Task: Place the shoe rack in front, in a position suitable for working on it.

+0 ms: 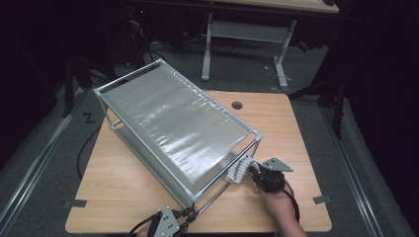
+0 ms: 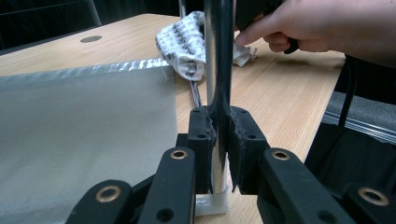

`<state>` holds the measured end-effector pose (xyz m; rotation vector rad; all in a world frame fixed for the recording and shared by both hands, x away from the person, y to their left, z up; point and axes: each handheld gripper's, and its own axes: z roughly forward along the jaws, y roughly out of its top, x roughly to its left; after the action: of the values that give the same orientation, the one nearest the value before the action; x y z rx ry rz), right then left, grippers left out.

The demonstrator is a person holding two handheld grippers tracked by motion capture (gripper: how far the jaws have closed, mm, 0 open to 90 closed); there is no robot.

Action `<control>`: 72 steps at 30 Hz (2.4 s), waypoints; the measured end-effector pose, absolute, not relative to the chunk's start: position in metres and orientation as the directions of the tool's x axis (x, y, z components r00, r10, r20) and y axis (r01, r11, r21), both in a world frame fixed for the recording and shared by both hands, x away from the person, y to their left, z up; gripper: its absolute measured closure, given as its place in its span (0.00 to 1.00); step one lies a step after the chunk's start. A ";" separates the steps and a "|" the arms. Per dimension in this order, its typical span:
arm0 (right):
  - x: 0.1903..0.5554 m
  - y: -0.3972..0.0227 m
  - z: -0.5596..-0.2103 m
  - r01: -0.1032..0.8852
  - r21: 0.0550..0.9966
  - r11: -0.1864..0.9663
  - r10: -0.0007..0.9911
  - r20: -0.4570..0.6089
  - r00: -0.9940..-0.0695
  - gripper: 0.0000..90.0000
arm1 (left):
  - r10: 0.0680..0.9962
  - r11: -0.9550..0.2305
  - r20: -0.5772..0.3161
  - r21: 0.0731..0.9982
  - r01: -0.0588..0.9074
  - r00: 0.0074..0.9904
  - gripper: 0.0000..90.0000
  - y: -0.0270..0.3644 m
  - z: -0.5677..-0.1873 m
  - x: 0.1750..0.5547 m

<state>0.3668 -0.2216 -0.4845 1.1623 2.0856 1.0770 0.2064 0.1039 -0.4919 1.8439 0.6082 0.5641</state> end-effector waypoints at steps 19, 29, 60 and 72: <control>0.339 -0.232 -0.415 0.210 0.963 0.169 0.889 -0.057 -0.454 0.81 | 0.643 -0.308 0.099 0.941 0.139 0.760 0.89 0.104 -0.492 0.206; 0.344 -0.230 -0.424 0.248 0.947 0.204 0.889 -0.073 -0.453 0.82 | 0.641 -0.314 0.106 0.940 0.134 0.760 0.89 0.104 -0.492 0.206; 0.363 -0.268 -0.483 0.488 0.837 0.247 0.925 -0.053 -0.377 0.83 | 0.602 -0.321 0.101 0.939 0.124 0.792 0.89 0.095 -0.491 0.214; 0.373 -0.313 -0.469 0.456 0.881 0.128 0.982 -0.049 -0.181 0.83 | 0.622 -0.320 0.103 0.938 0.132 0.776 0.89 0.101 -0.491 0.207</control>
<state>0.3732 -0.3131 -0.4691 1.3992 1.7320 0.9910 0.2070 0.1008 -0.4911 1.8593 0.5779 0.5519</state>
